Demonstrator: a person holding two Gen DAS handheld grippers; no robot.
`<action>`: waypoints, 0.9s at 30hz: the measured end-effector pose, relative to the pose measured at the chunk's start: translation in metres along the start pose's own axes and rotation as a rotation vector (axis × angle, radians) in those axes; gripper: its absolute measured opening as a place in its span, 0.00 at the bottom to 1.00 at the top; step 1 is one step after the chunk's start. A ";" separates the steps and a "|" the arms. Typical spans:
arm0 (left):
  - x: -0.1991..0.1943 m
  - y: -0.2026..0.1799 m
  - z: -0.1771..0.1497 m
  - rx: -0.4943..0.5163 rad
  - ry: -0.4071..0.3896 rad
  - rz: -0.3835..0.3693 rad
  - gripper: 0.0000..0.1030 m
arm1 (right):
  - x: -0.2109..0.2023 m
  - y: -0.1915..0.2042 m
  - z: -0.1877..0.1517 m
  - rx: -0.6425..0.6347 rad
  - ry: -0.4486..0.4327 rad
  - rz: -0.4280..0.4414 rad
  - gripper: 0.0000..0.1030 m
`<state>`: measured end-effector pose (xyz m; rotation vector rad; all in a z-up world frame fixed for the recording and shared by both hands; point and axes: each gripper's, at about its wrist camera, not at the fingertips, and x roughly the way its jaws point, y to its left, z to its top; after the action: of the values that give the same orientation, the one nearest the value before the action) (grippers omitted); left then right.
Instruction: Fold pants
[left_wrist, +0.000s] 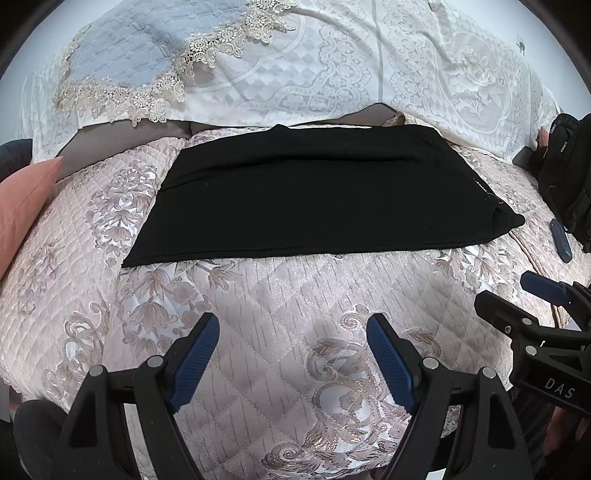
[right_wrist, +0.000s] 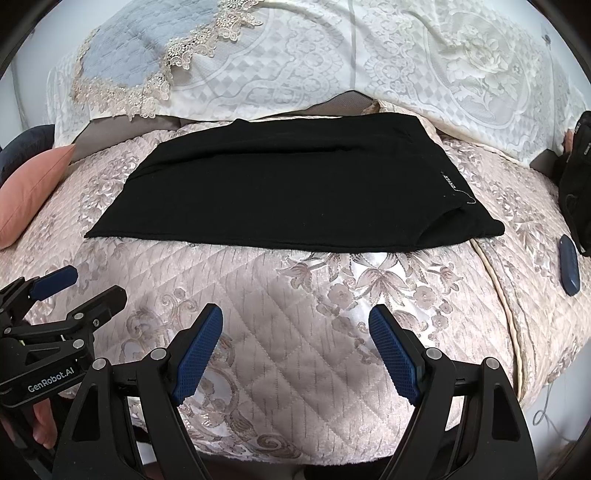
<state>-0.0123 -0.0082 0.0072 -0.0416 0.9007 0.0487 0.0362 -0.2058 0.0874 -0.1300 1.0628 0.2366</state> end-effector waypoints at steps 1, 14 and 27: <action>0.000 0.000 0.000 0.001 0.000 0.000 0.81 | 0.000 0.000 0.000 -0.002 -0.003 -0.002 0.79; 0.000 0.000 0.001 -0.007 0.003 -0.003 0.81 | 0.002 0.001 -0.001 0.008 0.011 0.018 0.79; 0.008 0.009 0.000 -0.051 0.010 -0.034 0.81 | 0.009 0.000 -0.001 -0.008 0.087 -0.003 0.79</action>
<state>-0.0077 0.0014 0.0008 -0.1045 0.9089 0.0398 0.0394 -0.2046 0.0793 -0.1503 1.1479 0.2338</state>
